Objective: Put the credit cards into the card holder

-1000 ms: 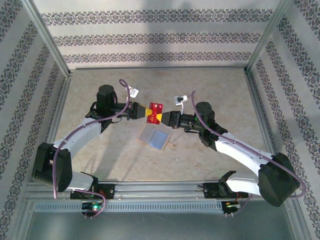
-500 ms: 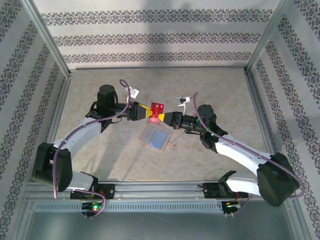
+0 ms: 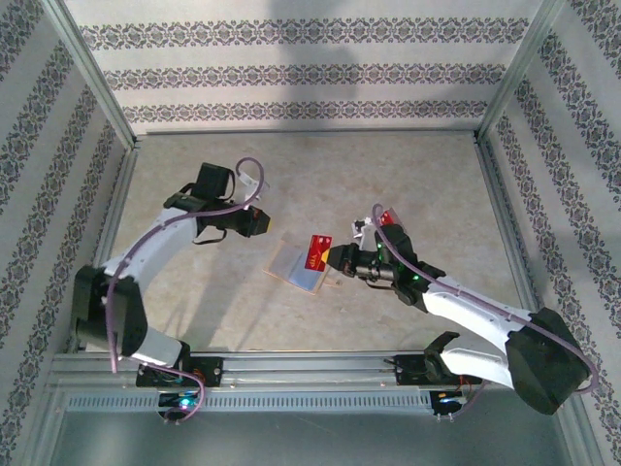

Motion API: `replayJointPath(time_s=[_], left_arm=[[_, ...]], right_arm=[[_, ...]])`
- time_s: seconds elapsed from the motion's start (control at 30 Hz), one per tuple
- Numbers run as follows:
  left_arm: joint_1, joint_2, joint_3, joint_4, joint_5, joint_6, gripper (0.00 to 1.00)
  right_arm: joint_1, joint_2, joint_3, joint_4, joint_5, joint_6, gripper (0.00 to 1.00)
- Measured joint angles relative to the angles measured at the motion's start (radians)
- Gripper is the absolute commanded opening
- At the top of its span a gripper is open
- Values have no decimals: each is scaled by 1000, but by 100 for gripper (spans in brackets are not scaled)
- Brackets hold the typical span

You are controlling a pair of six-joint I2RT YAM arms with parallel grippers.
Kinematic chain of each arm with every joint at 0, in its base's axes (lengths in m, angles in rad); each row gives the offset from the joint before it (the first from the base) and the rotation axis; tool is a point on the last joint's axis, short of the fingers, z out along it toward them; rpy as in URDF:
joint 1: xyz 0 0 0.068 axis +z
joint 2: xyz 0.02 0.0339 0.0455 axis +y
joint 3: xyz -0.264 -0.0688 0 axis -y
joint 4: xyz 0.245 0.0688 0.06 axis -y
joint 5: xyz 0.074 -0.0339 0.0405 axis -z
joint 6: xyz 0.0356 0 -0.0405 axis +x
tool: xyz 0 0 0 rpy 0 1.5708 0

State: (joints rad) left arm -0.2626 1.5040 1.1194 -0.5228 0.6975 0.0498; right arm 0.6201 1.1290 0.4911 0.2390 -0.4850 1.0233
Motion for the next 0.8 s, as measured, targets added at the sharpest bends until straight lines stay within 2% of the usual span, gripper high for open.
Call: replayJointPath(time_s=[0.17,0.4,0.6,0.8], left_arm=[[-44,143,43,-99,-72,77,0],[-130,242,88,-148,-179,135,0],[-143,353,111,-175,-259,157,0],[-145,364,109,-181,-305,156,0]], right_arm=[[24,43,6,-49,31,41,0],[51,146,6,-35,44,87,0],[57,194,6,-18,40,98,0],[58,222,17,-3,39,97,0]])
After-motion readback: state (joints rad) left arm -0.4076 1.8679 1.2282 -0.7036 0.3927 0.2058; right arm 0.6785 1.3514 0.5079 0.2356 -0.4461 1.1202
